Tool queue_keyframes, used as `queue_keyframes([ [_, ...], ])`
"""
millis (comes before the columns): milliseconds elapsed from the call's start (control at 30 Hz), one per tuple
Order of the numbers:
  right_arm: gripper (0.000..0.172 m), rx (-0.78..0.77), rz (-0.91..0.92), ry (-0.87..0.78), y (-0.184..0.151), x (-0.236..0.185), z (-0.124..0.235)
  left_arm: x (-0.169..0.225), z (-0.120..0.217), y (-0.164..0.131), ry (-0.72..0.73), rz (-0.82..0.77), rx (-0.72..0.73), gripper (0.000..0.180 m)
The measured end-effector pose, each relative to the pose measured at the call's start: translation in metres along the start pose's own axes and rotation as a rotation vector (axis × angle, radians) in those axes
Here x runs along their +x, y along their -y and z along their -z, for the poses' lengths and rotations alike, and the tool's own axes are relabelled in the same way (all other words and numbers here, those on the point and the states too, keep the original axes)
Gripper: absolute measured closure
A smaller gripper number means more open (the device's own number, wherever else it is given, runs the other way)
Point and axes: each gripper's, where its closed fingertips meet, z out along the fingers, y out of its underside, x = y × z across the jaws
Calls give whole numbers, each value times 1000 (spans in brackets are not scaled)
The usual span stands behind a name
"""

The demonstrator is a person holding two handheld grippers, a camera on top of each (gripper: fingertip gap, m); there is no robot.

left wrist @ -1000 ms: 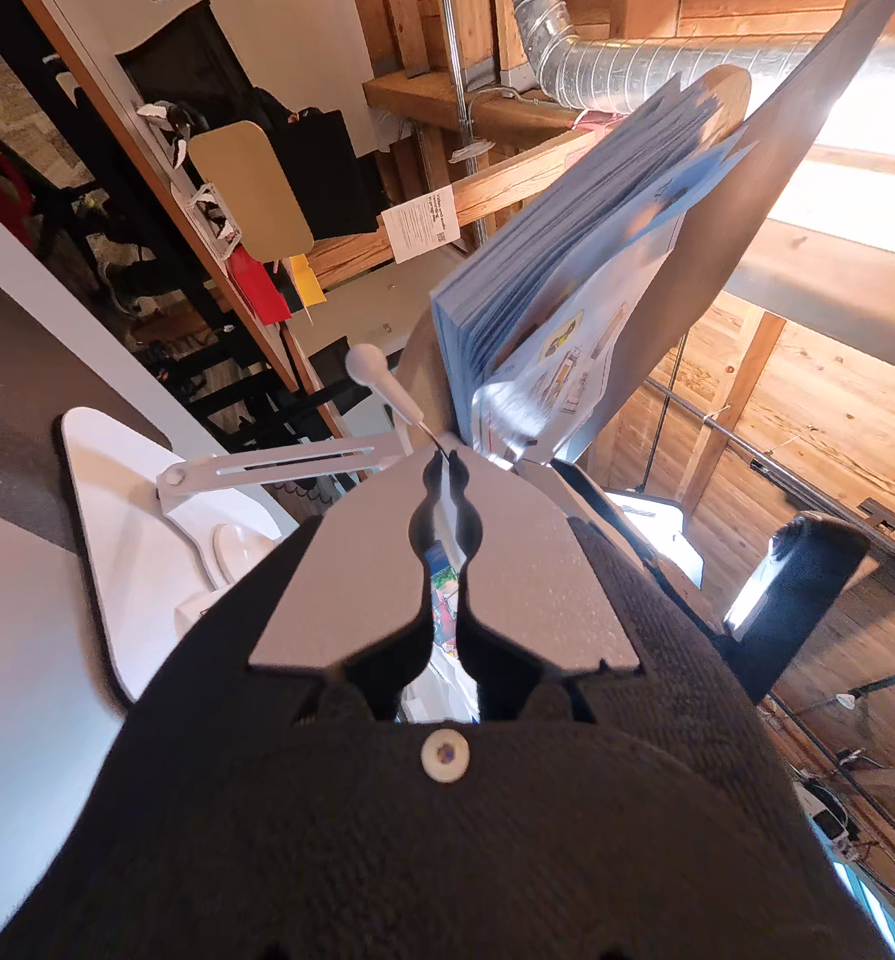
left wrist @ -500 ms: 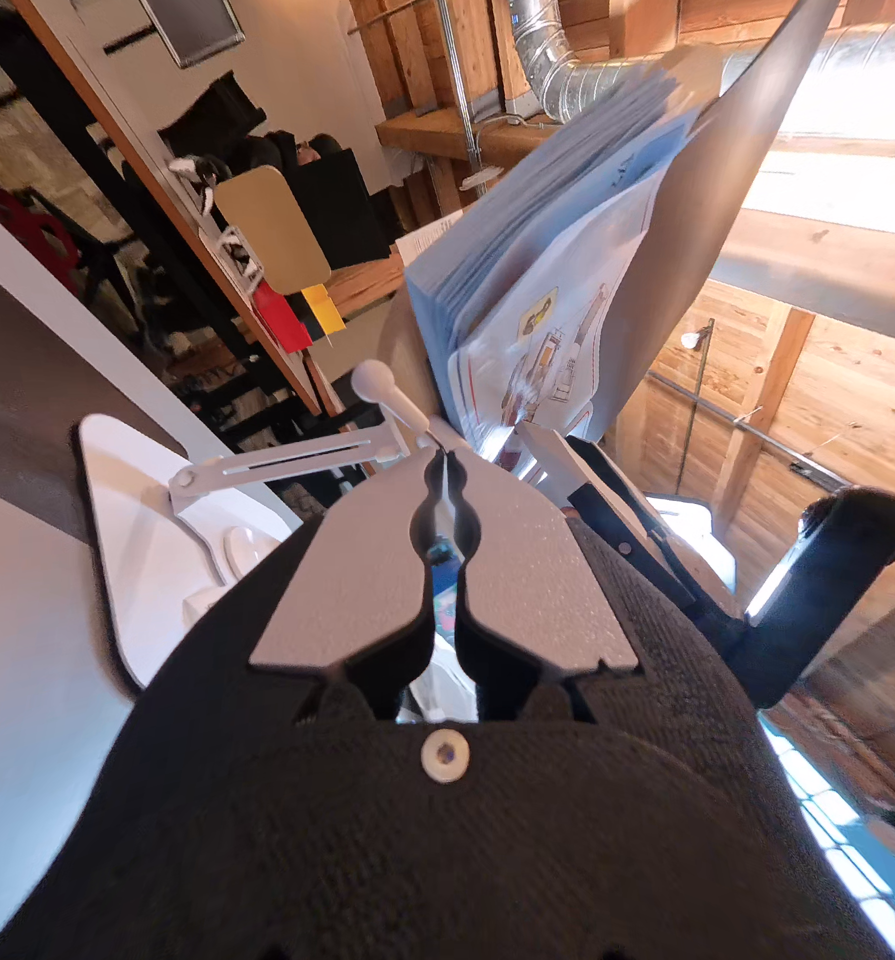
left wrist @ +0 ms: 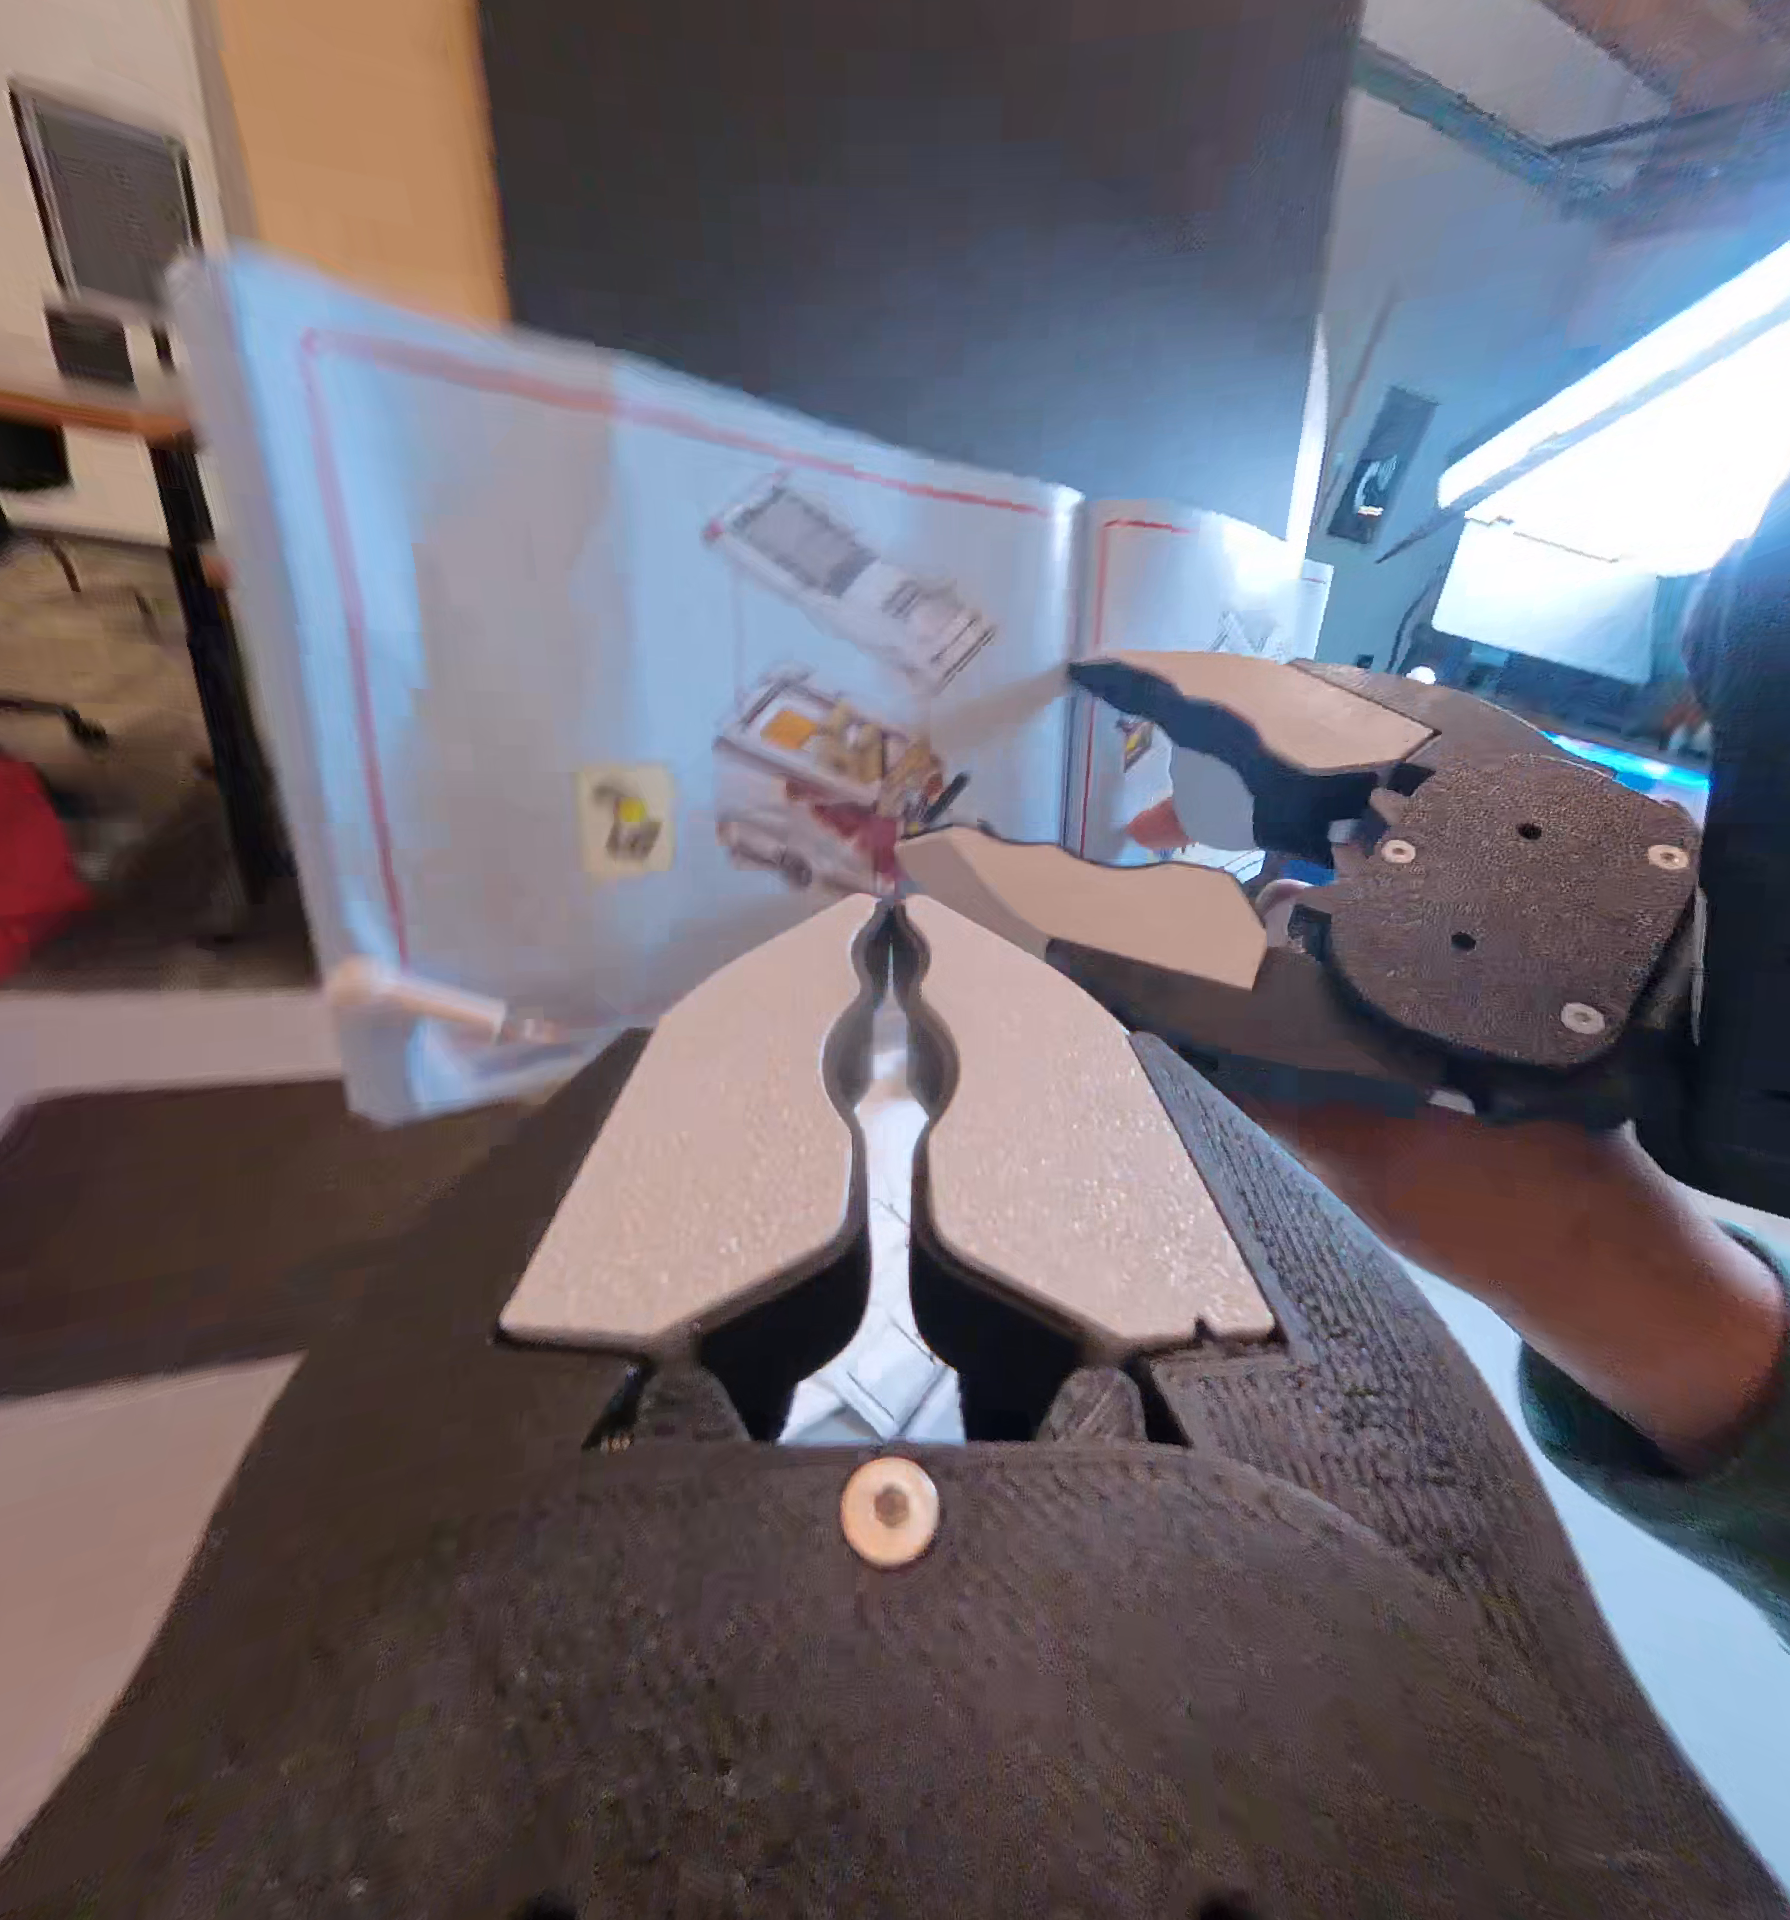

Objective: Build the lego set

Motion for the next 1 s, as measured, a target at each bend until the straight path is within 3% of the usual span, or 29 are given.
queue_keyframes([
  [200, 93, 55, 5, 48, -2, -3, 2, -25, 10, -59, 3, 317, -94, 139],
  [433, 91, 95, 13, 104, -3, -4, 4, -39, -7, -30, 19, 305, -38, 157],
  [533, 92, 99, 16, 105, -4, -3, 3, -45, -12, -29, 22, 325, -36, 174],
  [633, 94, 101, 17, 100, -3, -3, 3, -43, -11, -26, 7, 341, -30, 176],
  [900, 95, 62, -15, 48, -2, -2, 0, -37, -2, -32, -33, 616, 135, 179],
  [1000, 94, 52, -28, 17, -1, -3, -1, -34, 0, -31, -19, 550, 156, 179],
])
